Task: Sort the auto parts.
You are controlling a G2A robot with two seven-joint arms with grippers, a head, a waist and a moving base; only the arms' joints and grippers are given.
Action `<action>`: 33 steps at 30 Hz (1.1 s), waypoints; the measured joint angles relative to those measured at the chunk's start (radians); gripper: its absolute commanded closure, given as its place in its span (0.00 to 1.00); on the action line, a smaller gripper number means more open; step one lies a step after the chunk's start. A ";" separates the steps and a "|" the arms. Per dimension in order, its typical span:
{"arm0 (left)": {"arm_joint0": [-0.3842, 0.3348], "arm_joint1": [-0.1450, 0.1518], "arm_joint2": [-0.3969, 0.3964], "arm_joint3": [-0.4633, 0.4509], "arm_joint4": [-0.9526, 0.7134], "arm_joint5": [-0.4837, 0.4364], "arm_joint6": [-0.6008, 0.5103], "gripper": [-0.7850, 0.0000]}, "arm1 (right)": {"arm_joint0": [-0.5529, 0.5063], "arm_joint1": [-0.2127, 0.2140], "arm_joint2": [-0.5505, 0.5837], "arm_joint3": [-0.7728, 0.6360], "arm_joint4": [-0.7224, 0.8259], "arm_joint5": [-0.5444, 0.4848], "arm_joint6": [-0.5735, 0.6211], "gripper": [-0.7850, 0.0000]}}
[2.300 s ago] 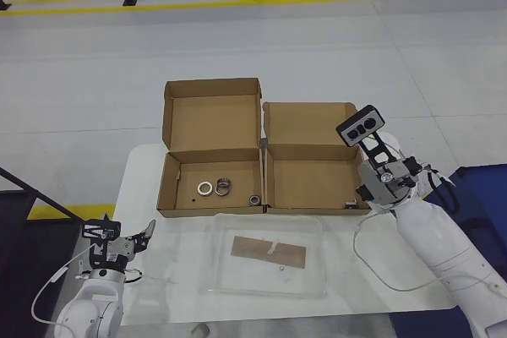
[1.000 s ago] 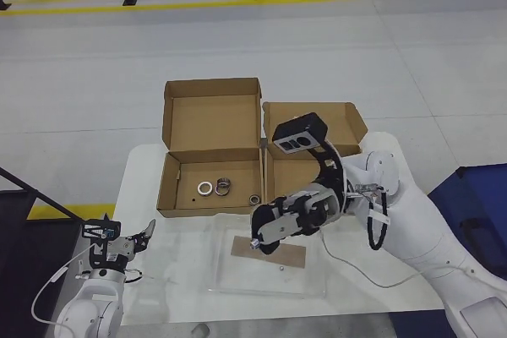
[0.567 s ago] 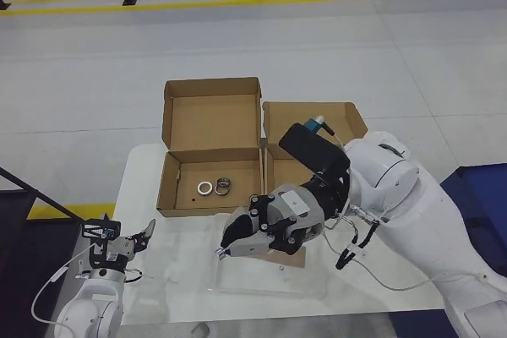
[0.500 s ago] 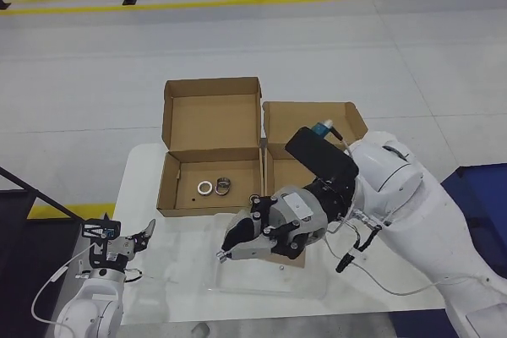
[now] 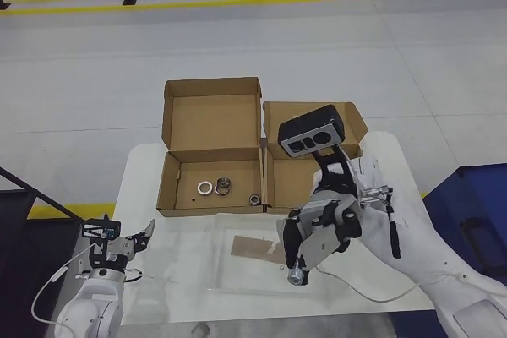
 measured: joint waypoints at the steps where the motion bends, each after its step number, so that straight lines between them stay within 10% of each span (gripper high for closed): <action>1: 0.000 0.000 0.000 0.000 0.000 0.000 0.000 0.00 | -0.008 -0.007 -0.009 -0.003 0.039 0.022 0.001 1.00; 13: 0.000 0.000 0.000 0.000 0.000 0.000 0.000 0.00 | -0.108 -0.078 -0.082 0.025 0.324 0.165 -0.117 1.00; 33: 0.000 0.000 0.000 0.000 0.000 0.000 0.000 0.00 | -0.153 -0.102 -0.082 -0.020 0.116 0.364 -0.178 1.00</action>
